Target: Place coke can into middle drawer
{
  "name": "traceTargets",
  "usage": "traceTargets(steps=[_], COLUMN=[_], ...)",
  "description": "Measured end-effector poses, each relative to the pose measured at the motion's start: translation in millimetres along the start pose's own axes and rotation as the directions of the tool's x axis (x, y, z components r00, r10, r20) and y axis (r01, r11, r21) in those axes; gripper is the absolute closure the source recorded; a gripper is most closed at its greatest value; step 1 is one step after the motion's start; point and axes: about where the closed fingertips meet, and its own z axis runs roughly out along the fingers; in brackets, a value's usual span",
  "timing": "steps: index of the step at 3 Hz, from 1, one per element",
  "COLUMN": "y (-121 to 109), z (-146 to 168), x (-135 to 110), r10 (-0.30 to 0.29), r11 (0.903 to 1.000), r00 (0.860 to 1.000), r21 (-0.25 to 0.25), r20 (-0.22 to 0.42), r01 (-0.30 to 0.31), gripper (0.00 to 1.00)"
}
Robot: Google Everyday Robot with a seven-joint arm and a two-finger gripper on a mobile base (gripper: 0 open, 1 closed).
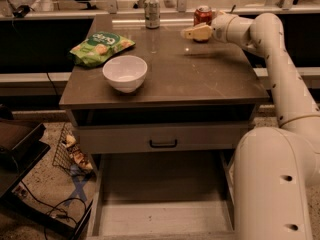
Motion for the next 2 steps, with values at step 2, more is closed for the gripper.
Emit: traceTargets(steps=[2], y=[4], z=[25], x=[-8], r10=[-0.020], r11=[0.9996], r00=[0.999], r21=[-0.019], r20=[0.036], r01=[0.021], gripper=[0.18])
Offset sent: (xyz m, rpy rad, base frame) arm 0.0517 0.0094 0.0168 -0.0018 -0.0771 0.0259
